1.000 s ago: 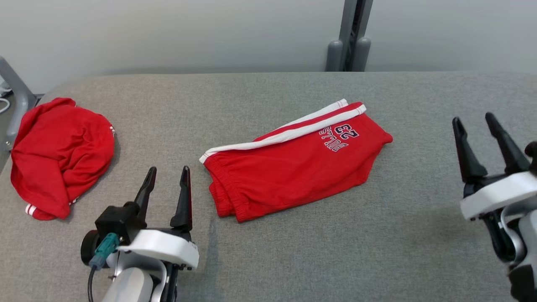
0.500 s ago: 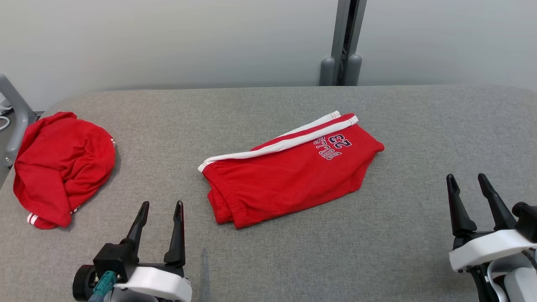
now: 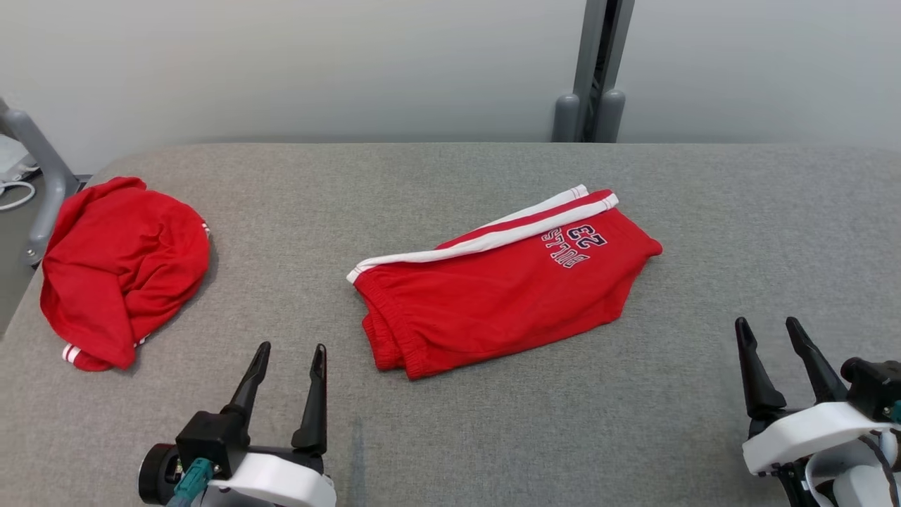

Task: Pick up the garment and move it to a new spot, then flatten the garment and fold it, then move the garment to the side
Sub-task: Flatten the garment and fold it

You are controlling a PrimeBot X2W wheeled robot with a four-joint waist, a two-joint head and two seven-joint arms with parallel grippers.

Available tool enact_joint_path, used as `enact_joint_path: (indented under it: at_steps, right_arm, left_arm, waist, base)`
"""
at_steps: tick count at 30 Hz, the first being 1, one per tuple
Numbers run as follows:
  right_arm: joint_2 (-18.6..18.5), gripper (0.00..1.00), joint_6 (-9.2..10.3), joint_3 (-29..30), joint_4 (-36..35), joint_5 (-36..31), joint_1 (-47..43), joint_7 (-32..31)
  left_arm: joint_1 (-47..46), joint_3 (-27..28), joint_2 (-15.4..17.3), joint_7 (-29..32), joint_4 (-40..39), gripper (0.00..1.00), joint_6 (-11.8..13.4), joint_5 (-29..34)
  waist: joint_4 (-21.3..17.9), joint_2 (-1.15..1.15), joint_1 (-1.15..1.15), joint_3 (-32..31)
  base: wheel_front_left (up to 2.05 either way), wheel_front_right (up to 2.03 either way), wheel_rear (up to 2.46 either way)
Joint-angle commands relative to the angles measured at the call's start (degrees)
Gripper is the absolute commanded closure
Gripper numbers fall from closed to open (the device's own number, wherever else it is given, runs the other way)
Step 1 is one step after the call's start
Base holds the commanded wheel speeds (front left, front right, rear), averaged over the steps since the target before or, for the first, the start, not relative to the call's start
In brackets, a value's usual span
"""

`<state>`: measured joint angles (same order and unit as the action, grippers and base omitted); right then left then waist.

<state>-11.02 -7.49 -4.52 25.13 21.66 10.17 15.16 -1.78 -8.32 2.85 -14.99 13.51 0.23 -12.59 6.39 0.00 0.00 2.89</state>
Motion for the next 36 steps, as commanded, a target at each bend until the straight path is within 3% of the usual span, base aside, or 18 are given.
enact_joint_path:
  at_steps: [1,11,20,25,36]
  right_arm:
    - [-0.6,0.0,0.01,-0.3,0.7,0.6,0.9,0.0]
    - [0.2,0.0,0.01,-0.3,4.7,7.2,3.0,-0.9]
    - [0.3,0.0,0.0,1.9,12.7,24.5,9.9,-11.6]
    - [-0.8,0.0,0.0,3.4,17.7,30.3,13.6,-16.2]
    - [-3.1,0.0,0.0,4.7,29.3,32.9,19.6,-21.4]
  left_arm:
    - [-0.9,-0.5,0.2,-0.2,0.1,0.0,0.0,-0.3]
    - [-1.2,-3.2,0.2,-0.2,0.3,0.0,0.9,-1.0]
    - [-2.2,-6.6,0.1,-0.2,1.0,0.0,1.6,-1.1]
    - [-2.0,-8.6,0.1,-0.2,1.2,0.0,2.3,-1.7]
    - [-2.7,-10.4,0.1,-0.2,1.5,0.0,3.4,-2.8]
  waist:
    - [1.1,0.0,0.0,0.4]
    - [6.4,0.0,0.0,2.3]
    - [11.6,0.0,0.0,4.2]
    - [14.3,0.0,0.0,5.2]
    - [18.9,0.0,0.0,6.6]
  base:
    - [0.0,0.0,0.0]
    - [0.0,0.0,0.0]
    - [0.0,0.0,0.0]
    - [0.0,0.0,0.0]
    - [0.0,0.0,0.0]
